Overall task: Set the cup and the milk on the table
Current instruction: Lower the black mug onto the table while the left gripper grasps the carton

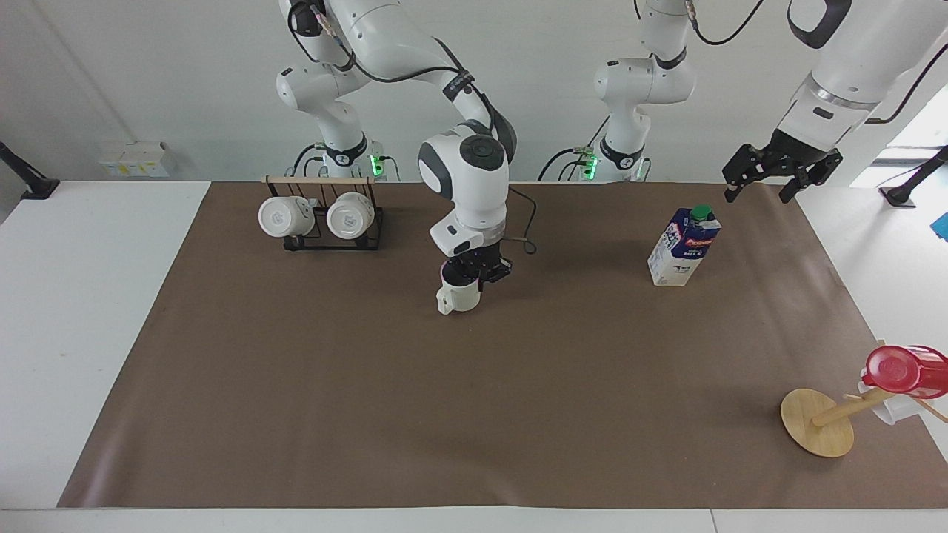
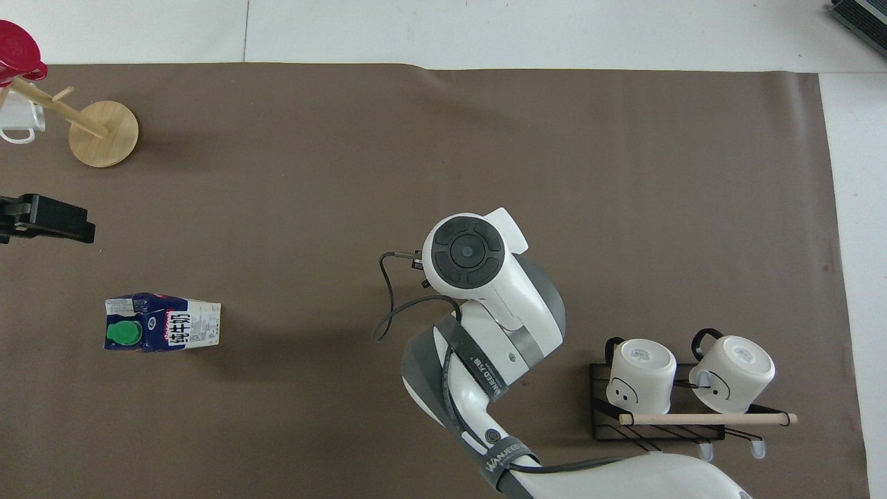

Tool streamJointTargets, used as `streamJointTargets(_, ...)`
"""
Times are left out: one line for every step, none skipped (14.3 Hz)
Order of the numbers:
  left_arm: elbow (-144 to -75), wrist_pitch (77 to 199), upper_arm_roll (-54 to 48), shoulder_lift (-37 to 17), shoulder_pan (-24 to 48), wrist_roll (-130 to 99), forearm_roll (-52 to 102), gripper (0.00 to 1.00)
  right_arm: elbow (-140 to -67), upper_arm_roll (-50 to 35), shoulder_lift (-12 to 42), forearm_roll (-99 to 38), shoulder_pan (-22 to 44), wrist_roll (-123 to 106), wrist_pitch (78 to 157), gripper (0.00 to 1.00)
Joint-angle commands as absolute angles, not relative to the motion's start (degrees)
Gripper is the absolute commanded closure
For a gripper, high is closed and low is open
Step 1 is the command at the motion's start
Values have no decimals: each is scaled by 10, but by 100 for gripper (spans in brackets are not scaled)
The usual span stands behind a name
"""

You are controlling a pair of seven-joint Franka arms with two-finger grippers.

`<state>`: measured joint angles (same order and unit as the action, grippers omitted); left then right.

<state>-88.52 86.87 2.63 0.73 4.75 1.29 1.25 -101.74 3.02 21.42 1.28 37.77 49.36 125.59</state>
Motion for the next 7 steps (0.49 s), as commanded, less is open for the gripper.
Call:
streamJointTargets(-876, 853, 22, 9, 39, 10, 14, 0, -1042, 33, 201, 19, 377, 509, 1280, 100)
streamJointTargets(-876, 853, 23, 12, 39, 10, 14, 0, -1049, 33, 198, 20, 378, 509, 1285, 100)
streamJointTargets(-876, 855, 23, 17, 39, 10, 14, 0, -1058, 33, 194, 20, 378, 509, 1287, 100)
streamJointTargets(-876, 853, 24, 18, 39, 7, 15, 0, -1064, 33, 191, 20, 378, 505, 1288, 100)
streamJointTargets(-875, 853, 25, 20, 38, 7, 14, 0, -1070, 33, 189, 20, 378, 504, 1288, 100)
streamJointTargets(-876, 853, 25, 20, 31, 10, 15, 0, -1072, 33, 188, 20, 378, 504, 1288, 100)
streamJointTargets(-876, 854, 25, 20, 28, 13, 17, 0, -1076, 33, 185, 20, 377, 503, 1287, 100)
